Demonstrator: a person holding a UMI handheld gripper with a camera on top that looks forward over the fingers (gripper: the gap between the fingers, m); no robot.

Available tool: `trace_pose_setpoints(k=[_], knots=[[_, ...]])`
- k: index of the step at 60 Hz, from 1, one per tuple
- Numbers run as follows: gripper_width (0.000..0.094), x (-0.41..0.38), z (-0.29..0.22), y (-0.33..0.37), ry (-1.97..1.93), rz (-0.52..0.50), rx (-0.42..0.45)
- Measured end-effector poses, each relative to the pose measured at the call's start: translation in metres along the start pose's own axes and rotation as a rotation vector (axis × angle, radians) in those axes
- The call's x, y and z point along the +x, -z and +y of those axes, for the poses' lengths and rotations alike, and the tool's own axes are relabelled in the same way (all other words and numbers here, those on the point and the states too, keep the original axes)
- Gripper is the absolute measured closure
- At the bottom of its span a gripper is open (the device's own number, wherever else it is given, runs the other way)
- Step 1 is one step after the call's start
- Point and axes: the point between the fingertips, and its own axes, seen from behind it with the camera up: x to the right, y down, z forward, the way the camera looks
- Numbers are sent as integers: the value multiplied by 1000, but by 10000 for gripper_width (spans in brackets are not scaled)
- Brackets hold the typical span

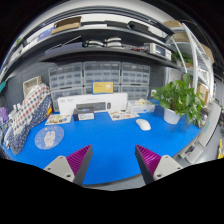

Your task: Arrange mouse

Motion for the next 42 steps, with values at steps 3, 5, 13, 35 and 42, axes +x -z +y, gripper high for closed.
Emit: trace_pose_setpoints(k=[3, 5, 13, 35, 42], knots=[[54, 7, 12, -3, 2, 7, -17], [55, 15, 21, -7, 3, 12, -25], [56, 55, 52, -29, -3, 27, -73], [68, 172, 55, -134, 17, 15, -137], [75, 187, 39, -185, 35, -26, -149]])
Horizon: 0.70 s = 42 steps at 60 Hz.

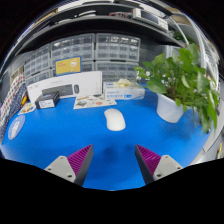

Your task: Arrange mouse

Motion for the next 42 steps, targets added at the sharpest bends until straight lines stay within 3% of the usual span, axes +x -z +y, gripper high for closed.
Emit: trace_pose_setpoints(k=[21, 33, 34, 36, 42], knots=[[137, 5, -58, -117, 56, -119, -44], [345, 2, -69, -147, 76, -147, -49], [321, 1, -68, -148, 72, -152, -51], [421, -1, -68, -149, 63, -160, -50], [444, -1, -69, -148, 88, -143, -36]])
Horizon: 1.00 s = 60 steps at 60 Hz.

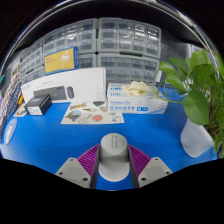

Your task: Arrange mouse

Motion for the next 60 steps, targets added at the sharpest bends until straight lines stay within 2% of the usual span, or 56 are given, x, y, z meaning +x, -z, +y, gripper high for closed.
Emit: trace_pose_setpoints(k=[6, 15, 21, 27, 30, 37, 44, 48, 54, 60], knots=[[469, -1, 0, 0, -1, 17, 8], [609, -2, 4, 0, -13, 38, -28], [613, -1, 4, 1, -44, 44, -81], [613, -1, -10, 7, -78, 100, -108], [614, -8, -33, 20, -98, 123, -80], [612, -47, -116, 66, -138, 175, 55], [611, -126, -198, 115, -126, 179, 189], [611, -180, -228, 139, -106, 159, 243], [612, -274, -250, 153, -88, 89, 271], [613, -361, -243, 146, -68, 21, 252]])
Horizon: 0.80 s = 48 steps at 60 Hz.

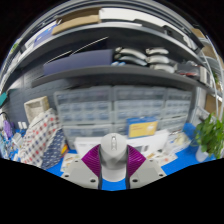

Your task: Arrange mouse

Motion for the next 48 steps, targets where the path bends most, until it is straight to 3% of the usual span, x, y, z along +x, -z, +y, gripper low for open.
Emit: trace_pose_setpoints(k=[17, 34, 48], knots=[[615, -164, 162, -37, 41, -156, -276], [608, -192, 283, -47, 105, -125, -446], [578, -191, 286, -49, 156, -101, -409]])
